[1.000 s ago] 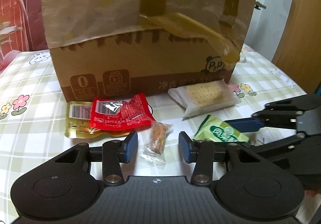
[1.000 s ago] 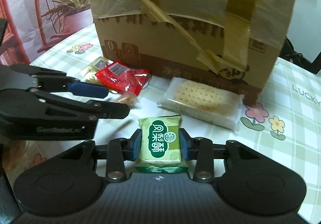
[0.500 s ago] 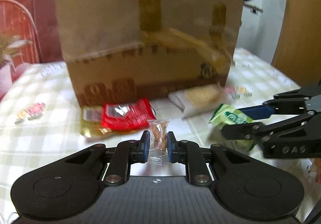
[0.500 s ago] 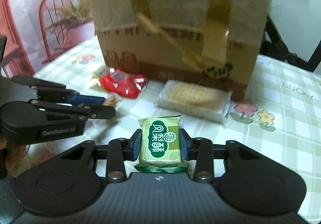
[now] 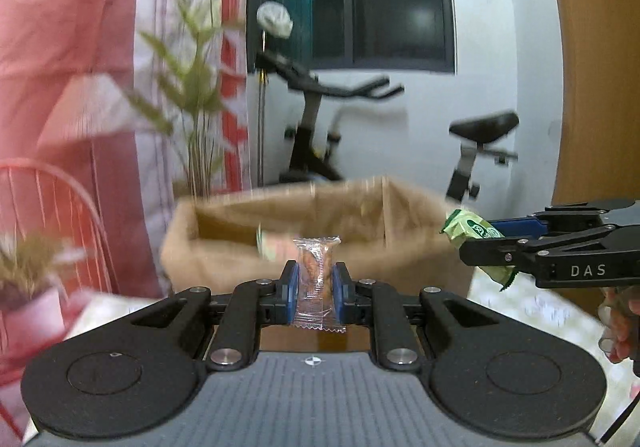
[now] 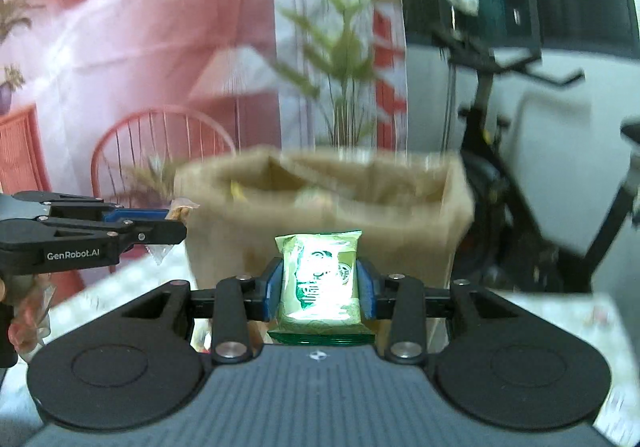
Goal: Organize snacks
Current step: 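Carry both items over the box and open both grippers inside, then move both tools back down to the snacks beside the box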
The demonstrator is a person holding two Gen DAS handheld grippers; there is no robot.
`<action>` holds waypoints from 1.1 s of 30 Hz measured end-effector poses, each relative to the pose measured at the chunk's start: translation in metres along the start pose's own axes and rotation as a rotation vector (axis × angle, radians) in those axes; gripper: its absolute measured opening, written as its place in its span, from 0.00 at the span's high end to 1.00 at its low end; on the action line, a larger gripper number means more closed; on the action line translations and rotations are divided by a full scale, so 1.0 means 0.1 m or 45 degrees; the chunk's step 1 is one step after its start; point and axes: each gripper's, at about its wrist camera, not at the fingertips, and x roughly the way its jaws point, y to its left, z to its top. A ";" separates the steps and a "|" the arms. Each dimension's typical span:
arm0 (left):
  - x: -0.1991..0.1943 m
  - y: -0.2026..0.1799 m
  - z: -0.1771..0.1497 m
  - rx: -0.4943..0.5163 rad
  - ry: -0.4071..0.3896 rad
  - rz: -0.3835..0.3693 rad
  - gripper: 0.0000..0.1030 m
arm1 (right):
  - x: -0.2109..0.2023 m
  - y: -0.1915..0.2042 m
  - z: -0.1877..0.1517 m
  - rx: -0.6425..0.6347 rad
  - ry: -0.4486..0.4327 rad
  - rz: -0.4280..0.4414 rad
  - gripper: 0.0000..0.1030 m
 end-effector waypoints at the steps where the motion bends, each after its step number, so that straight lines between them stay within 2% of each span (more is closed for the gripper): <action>1: 0.04 0.00 0.09 -0.001 -0.011 -0.001 0.82 | 0.02 -0.01 0.10 -0.011 -0.020 -0.003 0.61; 3: 0.19 -0.03 0.24 -0.004 -0.016 -0.008 0.82 | 0.12 -0.06 0.30 -0.040 -0.042 -0.011 0.61; 6: 0.48 -0.02 0.40 -0.023 0.015 -0.016 0.81 | 0.41 -0.14 0.51 -0.054 -0.008 -0.048 0.61; 12: 0.97 -0.06 0.48 -0.011 0.091 -0.014 0.79 | 0.92 -0.41 0.53 0.027 0.120 -0.120 0.61; 13: 1.02 -0.06 0.47 -0.008 0.108 -0.005 0.76 | 0.96 -0.44 0.51 0.048 0.138 -0.124 0.61; 15: 1.07 -0.02 0.46 -0.007 0.119 0.002 0.55 | 0.98 -0.50 0.46 0.069 0.160 -0.125 0.58; 16: 1.06 0.00 0.45 -0.015 0.117 0.003 0.53 | 0.96 -0.51 0.45 0.069 0.152 -0.128 0.58; 19: 1.00 0.06 0.42 -0.033 0.130 0.011 0.51 | 0.82 -0.52 0.43 0.064 0.127 -0.111 0.43; 33: 0.32 0.04 0.33 -0.012 0.161 0.067 0.45 | 0.22 -0.36 0.33 0.083 0.105 -0.082 0.43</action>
